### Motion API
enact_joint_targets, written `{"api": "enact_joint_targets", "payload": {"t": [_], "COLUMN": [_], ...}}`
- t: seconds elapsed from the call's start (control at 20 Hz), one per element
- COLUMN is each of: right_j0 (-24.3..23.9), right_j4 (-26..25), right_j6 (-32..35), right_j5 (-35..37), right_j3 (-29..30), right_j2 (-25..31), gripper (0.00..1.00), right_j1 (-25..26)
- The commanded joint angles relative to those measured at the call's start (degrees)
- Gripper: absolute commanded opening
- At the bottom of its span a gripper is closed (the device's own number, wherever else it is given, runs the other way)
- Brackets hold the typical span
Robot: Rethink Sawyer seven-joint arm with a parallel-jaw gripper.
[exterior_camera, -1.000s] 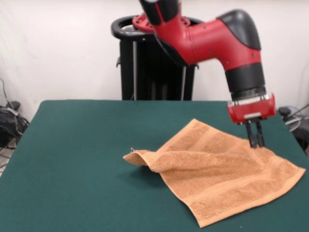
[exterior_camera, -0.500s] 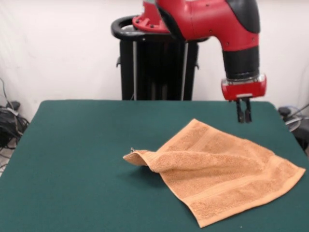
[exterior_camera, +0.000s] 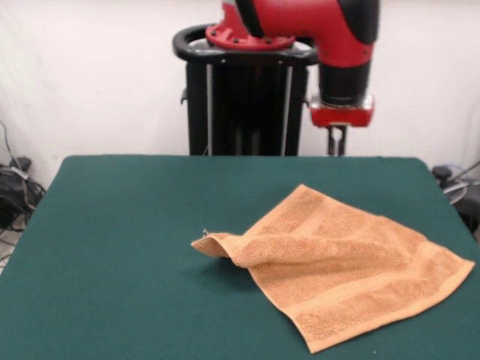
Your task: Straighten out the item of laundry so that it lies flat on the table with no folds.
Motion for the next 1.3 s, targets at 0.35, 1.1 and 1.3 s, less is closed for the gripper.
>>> {"api": "enact_joint_targets", "payload": {"t": [0.35, 1.1, 1.3], "right_j0": [-9.84, -20.16, -22.26], "right_j4": [-9.18, -10.09, -10.64], "right_j6": [1.31, 11.22, 11.4], "right_j5": [7.55, -11.83, -13.34], "right_j3": [-1.84, 3.08, 3.59], "right_j2": [-0.39, 17.38, 19.56], "gripper": [0.0, 0.0, 0.0], "right_j1": [-1.71, 0.39, 0.78]}}
